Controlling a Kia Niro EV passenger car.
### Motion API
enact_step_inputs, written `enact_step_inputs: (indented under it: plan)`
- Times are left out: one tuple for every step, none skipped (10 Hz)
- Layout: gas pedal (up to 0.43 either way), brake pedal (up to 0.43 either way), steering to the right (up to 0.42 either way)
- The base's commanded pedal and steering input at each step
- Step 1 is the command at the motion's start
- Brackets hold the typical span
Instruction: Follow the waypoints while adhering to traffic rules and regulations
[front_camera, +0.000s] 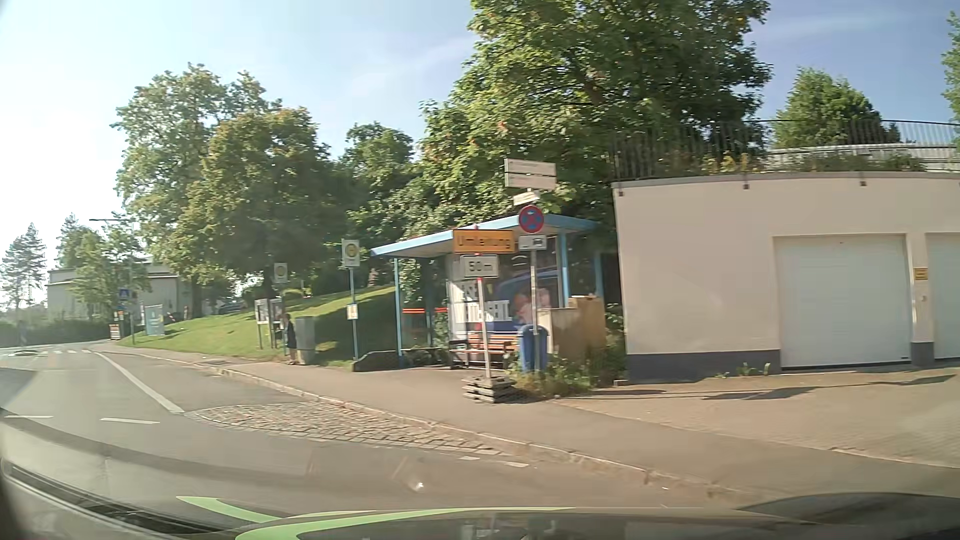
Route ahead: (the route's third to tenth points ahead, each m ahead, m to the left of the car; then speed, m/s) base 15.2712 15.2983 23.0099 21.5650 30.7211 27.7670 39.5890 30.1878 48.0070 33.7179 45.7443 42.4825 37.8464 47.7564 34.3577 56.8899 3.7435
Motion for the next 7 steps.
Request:
enact_step_inputs:
  plan:
    - [0.087, 0.000, -0.689]
    - [0.087, 0.000, -0.686]
    - [0.087, 0.000, -0.685]
    - [0.087, 0.000, -0.678]
    - [0.087, 0.000, -0.670]
    - [0.087, 0.000, -0.655]
    - [0.087, 0.000, -0.635]
